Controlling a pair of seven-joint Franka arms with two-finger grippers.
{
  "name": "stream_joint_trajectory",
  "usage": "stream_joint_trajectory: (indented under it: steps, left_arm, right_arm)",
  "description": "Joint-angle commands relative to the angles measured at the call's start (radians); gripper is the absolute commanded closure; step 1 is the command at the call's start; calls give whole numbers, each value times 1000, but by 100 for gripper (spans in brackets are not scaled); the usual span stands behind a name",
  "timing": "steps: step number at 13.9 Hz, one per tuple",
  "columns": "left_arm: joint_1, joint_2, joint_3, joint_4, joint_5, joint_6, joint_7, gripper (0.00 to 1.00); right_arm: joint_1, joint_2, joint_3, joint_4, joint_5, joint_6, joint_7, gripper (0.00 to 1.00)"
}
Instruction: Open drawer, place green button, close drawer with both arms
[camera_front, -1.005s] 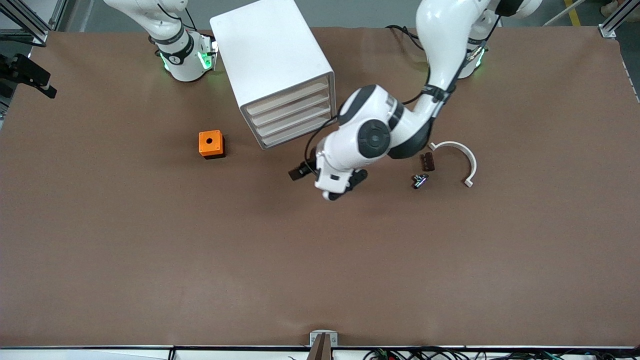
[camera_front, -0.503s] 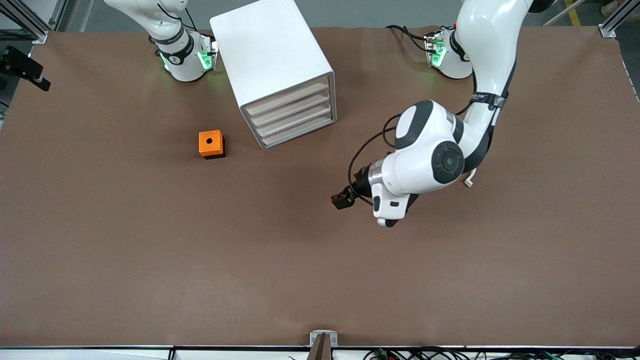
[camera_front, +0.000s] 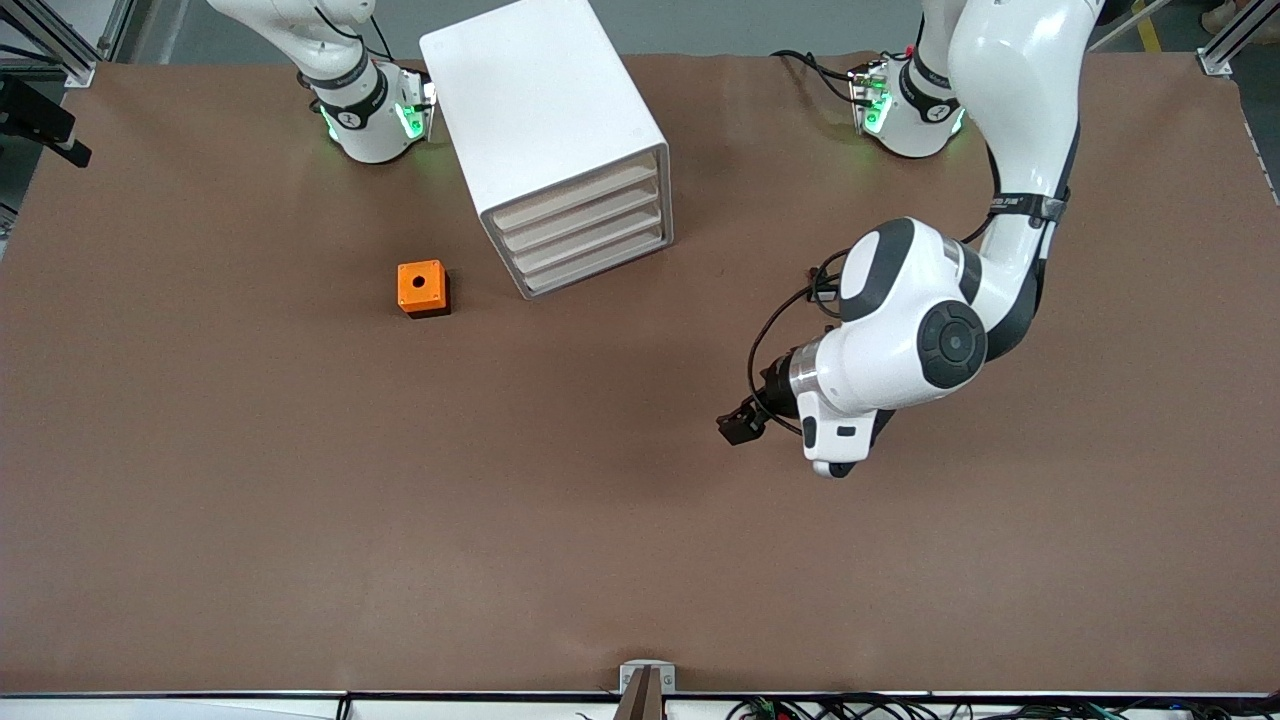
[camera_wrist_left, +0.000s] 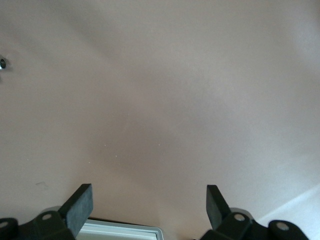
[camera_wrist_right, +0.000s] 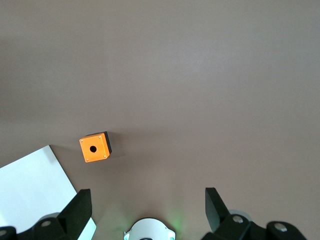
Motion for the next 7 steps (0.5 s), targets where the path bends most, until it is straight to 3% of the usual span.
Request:
stream_joint_trajectory:
  steps: [1,3,5,7]
  left_arm:
    - [7,-30,-5,-19,36,-14,-1,0]
    - [16,-35,-4,-17,66,-14,9,0]
    - [36,-61,-12,-17,151,-12,125,0]
    - [58,-120,-9,-26,159,-33,268,0]
  right_arm:
    - [-7,-7,11,2,-27,-5,-15,0]
    - [1,-9,17,2,-50,14,-15,0]
    - [4,-11,17,2,-56,43,-15,0]
    - [3,-11,16,-1,-55,58,-12,0]
